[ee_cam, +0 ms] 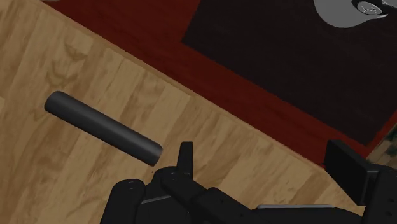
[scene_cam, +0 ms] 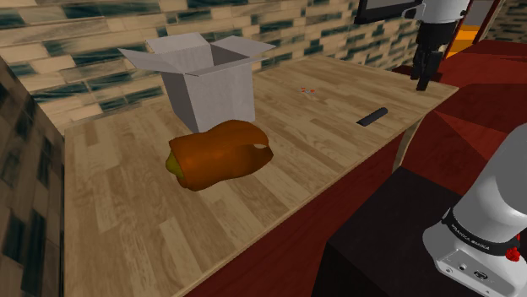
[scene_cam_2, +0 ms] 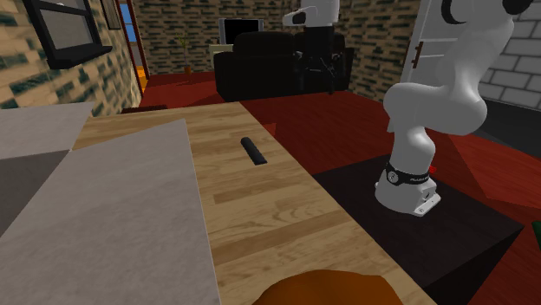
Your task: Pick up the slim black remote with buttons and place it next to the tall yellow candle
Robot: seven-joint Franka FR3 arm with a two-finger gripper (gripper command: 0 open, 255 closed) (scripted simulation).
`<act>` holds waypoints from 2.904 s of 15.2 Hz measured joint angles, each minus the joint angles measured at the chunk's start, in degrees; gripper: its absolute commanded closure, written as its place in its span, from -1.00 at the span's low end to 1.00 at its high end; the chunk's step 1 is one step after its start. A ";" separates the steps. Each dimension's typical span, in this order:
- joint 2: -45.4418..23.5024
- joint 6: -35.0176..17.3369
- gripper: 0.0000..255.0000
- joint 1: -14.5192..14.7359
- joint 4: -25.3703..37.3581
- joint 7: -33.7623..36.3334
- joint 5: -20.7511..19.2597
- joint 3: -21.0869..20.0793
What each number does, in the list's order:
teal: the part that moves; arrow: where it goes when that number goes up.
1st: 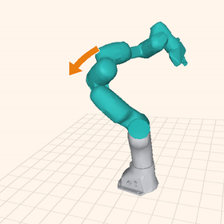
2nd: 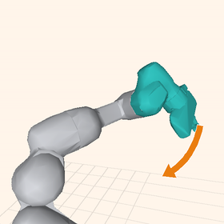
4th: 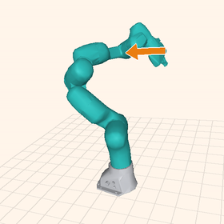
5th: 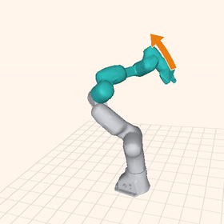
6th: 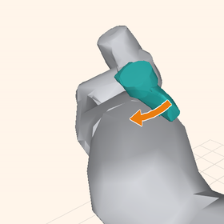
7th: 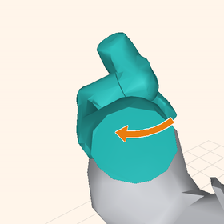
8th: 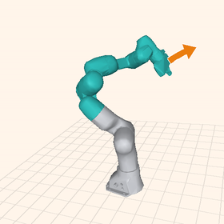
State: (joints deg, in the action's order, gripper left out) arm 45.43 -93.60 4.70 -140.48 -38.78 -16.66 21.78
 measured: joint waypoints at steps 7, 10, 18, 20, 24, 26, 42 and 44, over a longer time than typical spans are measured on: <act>-9.45 -9.82 -1.00 5.24 1.74 -21.67 -5.55 13.85; -14.17 -14.29 -1.00 8.36 2.76 -30.70 -6.16 19.47; -37.67 -27.31 -1.00 22.78 11.20 -61.88 5.97 38.84; -47.28 -30.08 -1.00 24.75 13.50 -73.27 15.17 41.97; -55.33 -32.00 -1.00 22.10 15.44 -83.72 24.03 40.13; -57.56 -33.46 -1.00 20.84 15.09 -85.60 26.49 38.92; -59.57 -35.80 1.00 19.50 14.08 -87.45 29.01 37.51; -59.58 -35.72 1.00 19.50 14.12 -87.43 29.00 37.52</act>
State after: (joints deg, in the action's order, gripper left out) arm -14.14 -129.33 24.20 -126.36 -126.21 12.33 59.30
